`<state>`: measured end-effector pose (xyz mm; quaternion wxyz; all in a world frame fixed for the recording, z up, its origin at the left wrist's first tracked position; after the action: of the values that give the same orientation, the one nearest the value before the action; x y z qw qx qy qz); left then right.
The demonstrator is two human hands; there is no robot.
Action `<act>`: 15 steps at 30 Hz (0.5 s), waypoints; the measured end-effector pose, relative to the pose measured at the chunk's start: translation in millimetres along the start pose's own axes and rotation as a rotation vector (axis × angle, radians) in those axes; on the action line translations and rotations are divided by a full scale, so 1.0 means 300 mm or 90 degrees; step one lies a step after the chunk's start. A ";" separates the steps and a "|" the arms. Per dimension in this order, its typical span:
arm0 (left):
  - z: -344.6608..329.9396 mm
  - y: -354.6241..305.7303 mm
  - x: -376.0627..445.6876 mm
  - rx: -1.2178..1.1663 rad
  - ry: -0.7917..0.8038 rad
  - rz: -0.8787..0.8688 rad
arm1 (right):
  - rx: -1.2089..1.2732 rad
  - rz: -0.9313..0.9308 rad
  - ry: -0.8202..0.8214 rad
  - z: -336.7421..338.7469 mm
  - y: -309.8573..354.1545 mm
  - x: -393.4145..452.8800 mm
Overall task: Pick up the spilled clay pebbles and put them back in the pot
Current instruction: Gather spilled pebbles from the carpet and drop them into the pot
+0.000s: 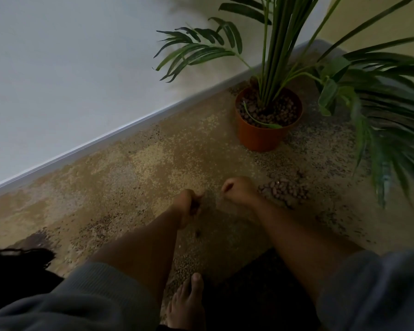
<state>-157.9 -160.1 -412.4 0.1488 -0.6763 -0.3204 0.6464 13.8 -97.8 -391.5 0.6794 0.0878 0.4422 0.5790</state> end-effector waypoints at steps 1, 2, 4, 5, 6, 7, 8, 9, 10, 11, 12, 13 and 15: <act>0.011 0.003 -0.004 0.057 -0.010 -0.010 | 0.174 -0.072 0.035 0.000 -0.018 -0.001; 0.026 0.003 -0.002 0.125 -0.031 -0.021 | 0.345 -0.138 0.088 -0.011 -0.024 -0.006; 0.058 0.008 0.005 0.267 -0.064 -0.031 | 0.583 -0.212 0.178 -0.036 -0.018 -0.022; 0.070 0.013 0.007 0.343 -0.067 -0.038 | 0.643 -0.228 0.203 -0.044 -0.018 -0.027; 0.079 0.018 0.008 0.423 -0.062 -0.049 | 0.677 -0.239 0.225 -0.053 -0.020 -0.031; 0.084 0.025 0.009 0.500 -0.056 -0.068 | 0.686 -0.245 0.247 -0.062 -0.024 -0.035; 0.086 0.030 0.007 0.563 -0.051 -0.092 | 0.671 -0.247 0.271 -0.073 -0.027 -0.042; 0.085 0.033 0.002 0.604 -0.046 -0.111 | 0.635 -0.244 0.295 -0.084 -0.027 -0.049; 0.081 0.037 -0.004 0.626 -0.034 -0.116 | 0.592 -0.240 0.312 -0.093 -0.025 -0.054; 0.076 0.043 -0.009 0.643 -0.017 -0.111 | 0.545 -0.237 0.314 -0.100 -0.028 -0.058; 0.068 0.048 -0.012 0.667 0.002 -0.107 | 0.484 -0.227 0.300 -0.102 -0.033 -0.056; 0.060 0.050 -0.019 0.705 0.019 -0.109 | 0.392 -0.202 0.269 -0.099 -0.039 -0.049; 0.047 0.054 -0.031 0.769 0.041 -0.118 | 0.121 -0.125 0.213 -0.089 -0.043 -0.036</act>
<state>-167.2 -181.1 -416.7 0.5713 -0.4608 0.0499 0.6774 4.9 -121.6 -410.2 0.6384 0.0108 0.6080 0.4718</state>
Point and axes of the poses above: each hand's wrist, its own x-axis towards the middle knuckle, its own z-axis out of the back of the hand, y = z × x, the point moved 7 cm from there along x, towards the middle knuckle, and after that the axes turned 5 degrees about -z, right-handed, at the moved point
